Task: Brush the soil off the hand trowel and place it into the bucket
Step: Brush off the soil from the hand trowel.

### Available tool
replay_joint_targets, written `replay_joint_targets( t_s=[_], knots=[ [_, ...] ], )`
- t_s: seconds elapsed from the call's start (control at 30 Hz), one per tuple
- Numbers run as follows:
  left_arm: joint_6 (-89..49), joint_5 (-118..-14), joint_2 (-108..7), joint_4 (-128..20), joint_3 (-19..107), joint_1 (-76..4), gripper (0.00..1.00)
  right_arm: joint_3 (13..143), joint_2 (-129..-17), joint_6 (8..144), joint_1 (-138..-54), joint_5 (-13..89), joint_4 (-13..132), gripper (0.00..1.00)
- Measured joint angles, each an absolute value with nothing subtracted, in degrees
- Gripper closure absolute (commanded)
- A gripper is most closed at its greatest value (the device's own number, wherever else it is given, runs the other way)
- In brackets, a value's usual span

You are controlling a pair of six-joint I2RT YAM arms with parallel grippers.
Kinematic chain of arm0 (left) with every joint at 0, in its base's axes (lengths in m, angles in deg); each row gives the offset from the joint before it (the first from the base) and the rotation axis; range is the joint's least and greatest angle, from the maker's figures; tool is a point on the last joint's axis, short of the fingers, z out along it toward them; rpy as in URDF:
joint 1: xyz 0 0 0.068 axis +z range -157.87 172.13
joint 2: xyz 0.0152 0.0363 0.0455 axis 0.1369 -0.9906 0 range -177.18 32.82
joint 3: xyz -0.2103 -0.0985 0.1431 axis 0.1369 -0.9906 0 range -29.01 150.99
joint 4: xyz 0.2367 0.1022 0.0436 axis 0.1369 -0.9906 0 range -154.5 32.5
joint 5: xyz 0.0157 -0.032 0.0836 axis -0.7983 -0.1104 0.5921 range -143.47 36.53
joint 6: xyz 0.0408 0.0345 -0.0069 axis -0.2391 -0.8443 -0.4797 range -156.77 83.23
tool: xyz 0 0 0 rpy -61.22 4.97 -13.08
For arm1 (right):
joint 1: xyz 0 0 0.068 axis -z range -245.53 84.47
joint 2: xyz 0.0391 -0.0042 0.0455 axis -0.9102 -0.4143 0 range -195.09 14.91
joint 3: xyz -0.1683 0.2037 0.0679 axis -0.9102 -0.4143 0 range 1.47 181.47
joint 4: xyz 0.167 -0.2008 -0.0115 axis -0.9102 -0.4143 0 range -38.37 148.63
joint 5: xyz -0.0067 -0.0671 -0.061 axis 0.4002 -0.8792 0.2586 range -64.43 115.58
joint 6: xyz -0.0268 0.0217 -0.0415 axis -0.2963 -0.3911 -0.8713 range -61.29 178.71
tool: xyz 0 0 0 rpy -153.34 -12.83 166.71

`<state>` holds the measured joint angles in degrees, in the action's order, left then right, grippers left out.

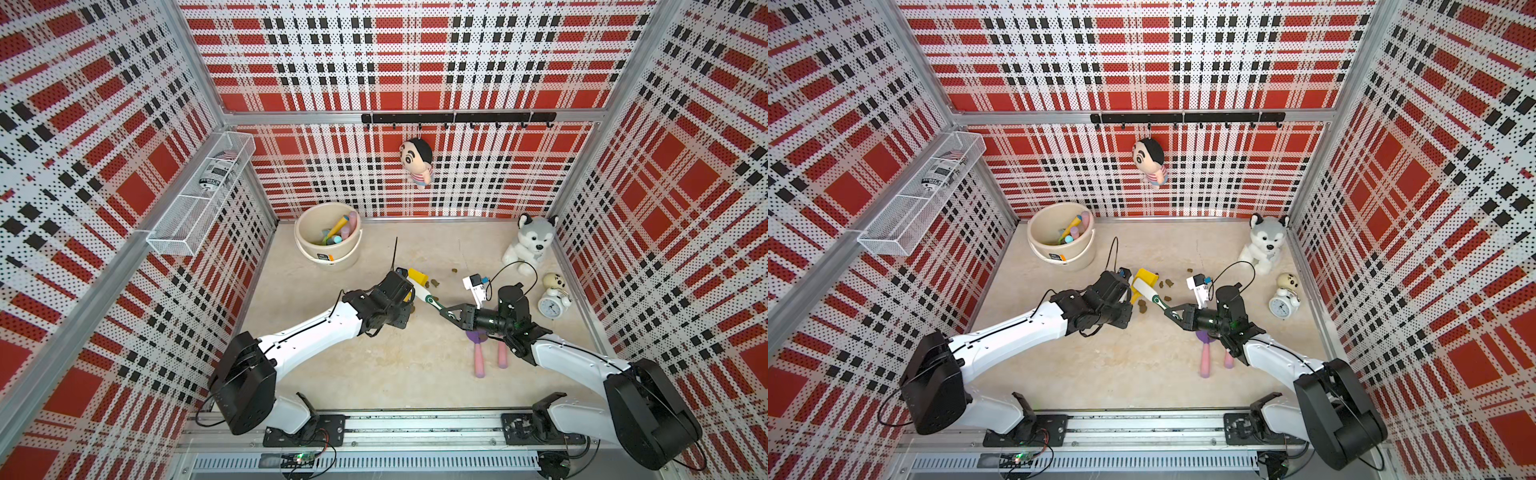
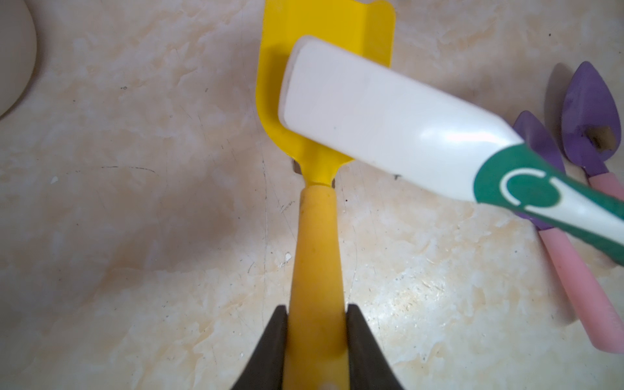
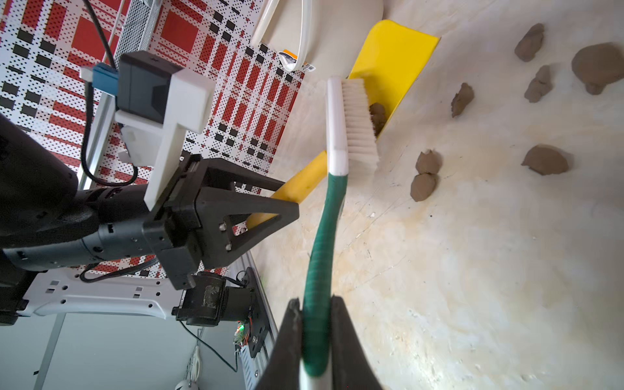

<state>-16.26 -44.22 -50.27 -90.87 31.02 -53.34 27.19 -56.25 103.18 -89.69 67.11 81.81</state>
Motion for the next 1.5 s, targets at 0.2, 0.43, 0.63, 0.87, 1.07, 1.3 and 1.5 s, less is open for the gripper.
replay_joint_targets(
  t_s=[0.2,0.43,0.63,0.87,1.07,1.3,1.5],
  knots=[
    [-16.2,-44.2,-49.0,-90.7,31.0,-53.4,1.0,28.3,-55.1,101.6,-89.8,65.4,80.0,1.0],
    [-16.2,-44.0,-48.3,-90.4,30.2,-53.5,1.0,28.3,-48.7,100.0,-88.5,60.2,74.4,1.0],
    [-16.3,-43.7,-47.7,-90.4,30.2,-53.5,1.0,28.5,-44.2,98.7,-88.3,60.8,73.4,1.0],
    [-16.5,-43.6,-47.7,-90.4,30.2,-53.5,1.0,28.7,-47.2,99.3,-90.1,65.4,76.9,1.0],
    [-16.6,-43.3,-47.6,-90.4,30.2,-53.3,1.0,28.7,-52.1,99.4,-90.8,65.9,75.6,1.0],
    [-16.7,-43.3,-47.3,-90.5,30.2,-53.2,1.0,29.1,-51.9,98.5,-90.3,64.2,74.7,1.0],
    [-17.0,-43.3,-47.0,-90.4,30.1,-53.1,1.0,29.5,-49.4,98.3,-88.8,62.5,72.6,1.0]
  ],
)
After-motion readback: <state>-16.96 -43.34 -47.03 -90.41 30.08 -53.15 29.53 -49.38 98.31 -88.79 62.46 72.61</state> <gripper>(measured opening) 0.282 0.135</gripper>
